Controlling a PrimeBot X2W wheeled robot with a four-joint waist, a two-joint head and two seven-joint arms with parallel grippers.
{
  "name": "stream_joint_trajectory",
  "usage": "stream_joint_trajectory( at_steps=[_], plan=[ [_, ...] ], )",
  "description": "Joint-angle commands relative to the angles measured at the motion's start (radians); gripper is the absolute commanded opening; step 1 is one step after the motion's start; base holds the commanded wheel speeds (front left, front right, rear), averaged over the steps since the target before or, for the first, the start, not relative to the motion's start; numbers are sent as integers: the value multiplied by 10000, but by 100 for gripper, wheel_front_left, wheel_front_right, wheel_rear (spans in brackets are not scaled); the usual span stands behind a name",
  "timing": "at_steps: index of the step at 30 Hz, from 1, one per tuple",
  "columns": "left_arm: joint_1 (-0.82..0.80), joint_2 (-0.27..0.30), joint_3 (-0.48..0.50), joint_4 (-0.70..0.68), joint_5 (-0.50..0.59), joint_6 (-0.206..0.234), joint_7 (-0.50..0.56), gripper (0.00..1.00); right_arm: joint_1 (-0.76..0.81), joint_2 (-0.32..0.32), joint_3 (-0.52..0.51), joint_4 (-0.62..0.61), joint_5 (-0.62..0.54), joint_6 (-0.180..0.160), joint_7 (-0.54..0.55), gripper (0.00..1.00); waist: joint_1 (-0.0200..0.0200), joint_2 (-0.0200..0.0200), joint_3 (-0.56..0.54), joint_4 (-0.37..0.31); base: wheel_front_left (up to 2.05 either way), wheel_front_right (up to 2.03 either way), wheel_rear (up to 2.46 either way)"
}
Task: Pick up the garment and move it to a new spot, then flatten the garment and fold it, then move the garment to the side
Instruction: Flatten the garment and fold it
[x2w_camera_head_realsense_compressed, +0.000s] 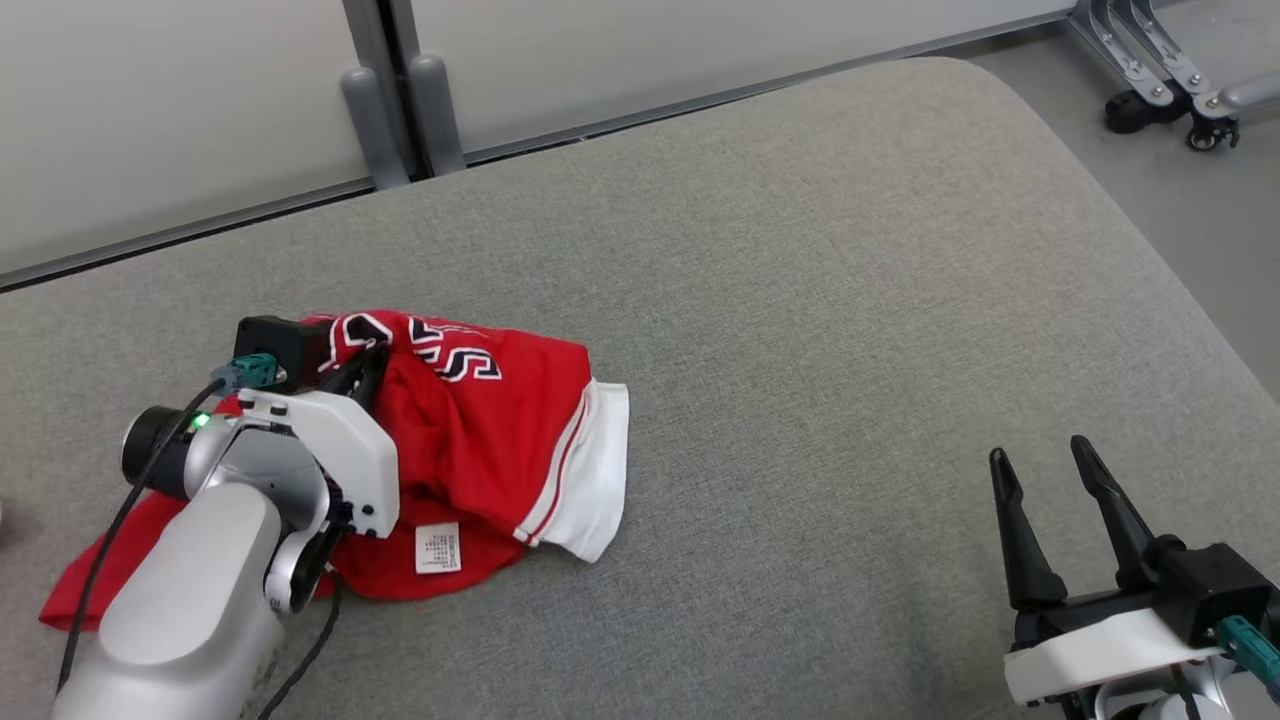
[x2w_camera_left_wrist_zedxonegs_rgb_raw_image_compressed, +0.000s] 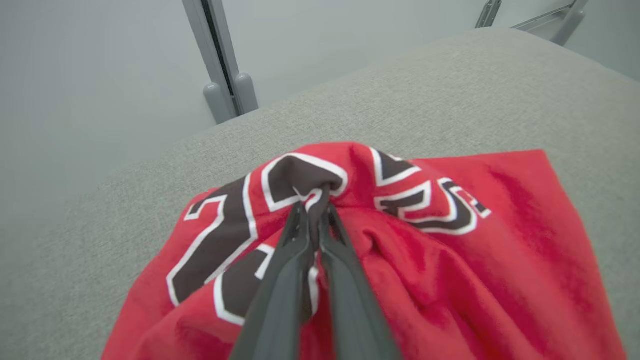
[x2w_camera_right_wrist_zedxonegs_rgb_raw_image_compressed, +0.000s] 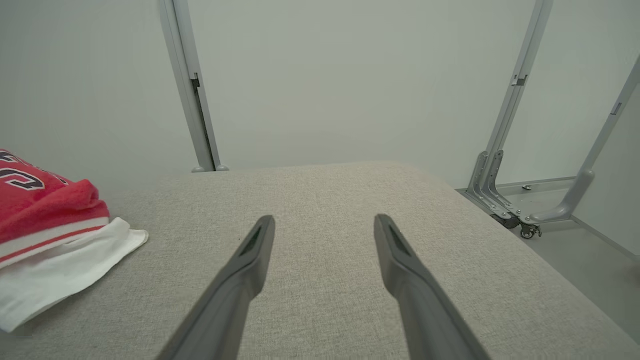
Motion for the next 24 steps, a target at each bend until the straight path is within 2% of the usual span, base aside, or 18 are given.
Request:
stream_joint_trajectory(
  at_steps=[1, 3, 5, 6, 7, 11, 14, 20, 23, 24],
  plan=[
    [-375, -97, -36, 512, 208, -91, -496, 0, -121, -52, -61, -8, 3, 1, -5, 100, 0, 0, 145, -104, 0, 0, 0],
    [-674, -296, -66, 1400, 362, -142, -1169, 0, -120, -51, -117, 22, -32, 1, -3, 100, 0, 0, 192, -102, 0, 0, 0],
    [-846, -572, 29, 2245, 307, -159, -1803, 18, -139, -51, -113, 33, -56, 1, -5, 100, 0, 0, 205, -82, 0, 0, 0],
    [-877, -673, 24, 2617, 280, -205, -1981, 81, -151, -52, -89, 44, -55, 1, -3, 100, 0, 0, 195, -68, 0, 0, 0],
    [-911, -795, 35, 2888, 222, -263, -2216, 100, -149, -54, -106, 38, -56, 1, -3, 100, 0, 0, 175, -29, 0, 0, 0],
    [-656, -1082, 364, 3470, -56, -187, -3312, 100, -32, -54, -171, 26, -57, 1, -3, 100, 0, 0, -36, 216, 0, 0, 0],
    [-80, -1148, 740, 3063, -263, 66, -4081, 100, 202, -57, -256, 38, -97, 1, -4, 100, 0, 0, -380, 468, 0, 0, 0],
    [2070, -1051, 1830, 202, -209, 952, -4397, 100, 690, -52, -479, -173, -343, 1, -4, 100, 0, 0, -1029, 1192, 0, 0, 0],
    [3520, -1198, 2418, -1444, 10, 1193, -4388, 100, 886, -60, -602, -329, -458, 1, -4, 100, 0, 0, -1310, 1588, 0, 0, 0],
    [3520, -1198, 2418, -1444, 10, 1193, -4388, 100, 886, -60, -602, -329, -458, 1, -4, 100, 0, 0, -1310, 1588, 0, 0, 0]
  ],
)
